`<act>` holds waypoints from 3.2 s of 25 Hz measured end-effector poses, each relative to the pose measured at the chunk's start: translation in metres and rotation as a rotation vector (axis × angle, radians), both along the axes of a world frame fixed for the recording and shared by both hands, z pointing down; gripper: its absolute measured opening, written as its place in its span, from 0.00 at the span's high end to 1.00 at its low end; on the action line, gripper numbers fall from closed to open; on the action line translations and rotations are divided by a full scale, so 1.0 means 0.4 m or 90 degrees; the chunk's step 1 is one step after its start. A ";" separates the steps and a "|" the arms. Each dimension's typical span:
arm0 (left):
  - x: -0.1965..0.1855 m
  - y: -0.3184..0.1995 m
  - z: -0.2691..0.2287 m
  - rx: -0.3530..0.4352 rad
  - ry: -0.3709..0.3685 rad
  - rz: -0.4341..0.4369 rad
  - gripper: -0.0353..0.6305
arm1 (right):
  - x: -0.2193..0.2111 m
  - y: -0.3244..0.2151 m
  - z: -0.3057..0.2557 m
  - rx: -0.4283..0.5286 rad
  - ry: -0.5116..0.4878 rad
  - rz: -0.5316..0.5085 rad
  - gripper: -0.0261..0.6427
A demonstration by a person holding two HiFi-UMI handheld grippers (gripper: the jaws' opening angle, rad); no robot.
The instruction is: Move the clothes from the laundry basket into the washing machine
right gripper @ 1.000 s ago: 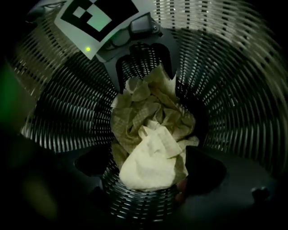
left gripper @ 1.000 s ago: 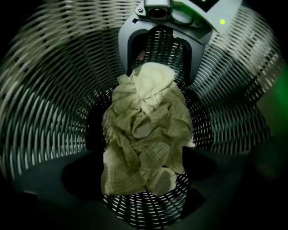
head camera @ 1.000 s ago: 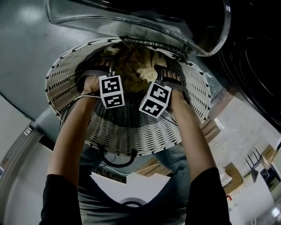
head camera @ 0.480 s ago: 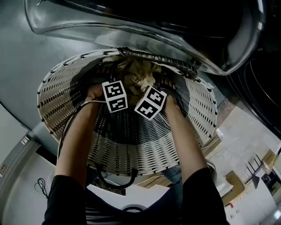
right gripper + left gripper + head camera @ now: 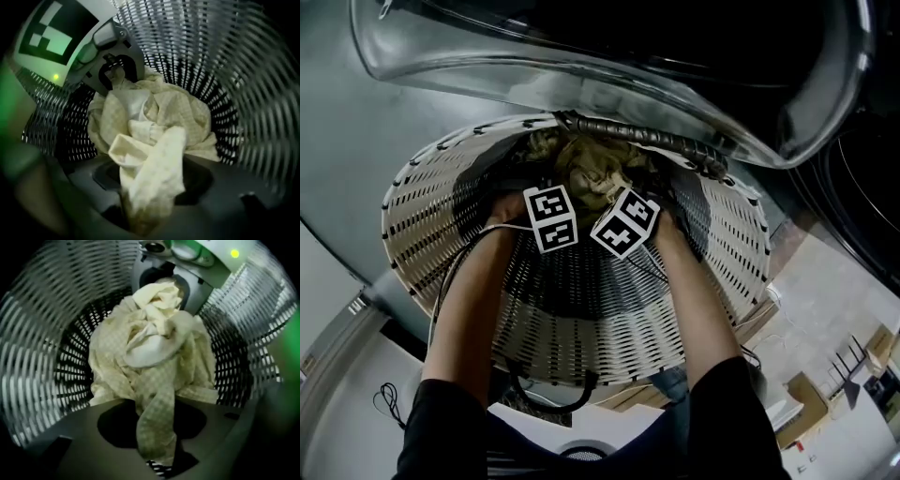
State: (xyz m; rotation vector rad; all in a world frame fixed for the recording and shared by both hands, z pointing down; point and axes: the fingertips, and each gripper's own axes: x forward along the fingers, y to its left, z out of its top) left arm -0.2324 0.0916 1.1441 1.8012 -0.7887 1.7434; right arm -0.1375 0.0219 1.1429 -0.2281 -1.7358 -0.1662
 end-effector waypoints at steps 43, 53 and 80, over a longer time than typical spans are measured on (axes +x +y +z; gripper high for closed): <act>0.149 0.095 -1.053 0.082 0.156 -0.187 0.74 | 0.146 0.090 -1.059 -0.088 -0.145 0.249 0.76; 0.118 0.013 -1.315 0.179 0.161 -0.206 0.74 | 0.125 0.031 -1.301 -0.044 -0.228 0.350 0.76; 0.544 -0.300 -1.653 0.298 0.216 0.105 0.74 | 0.595 -0.148 -1.642 0.169 -0.302 0.649 0.76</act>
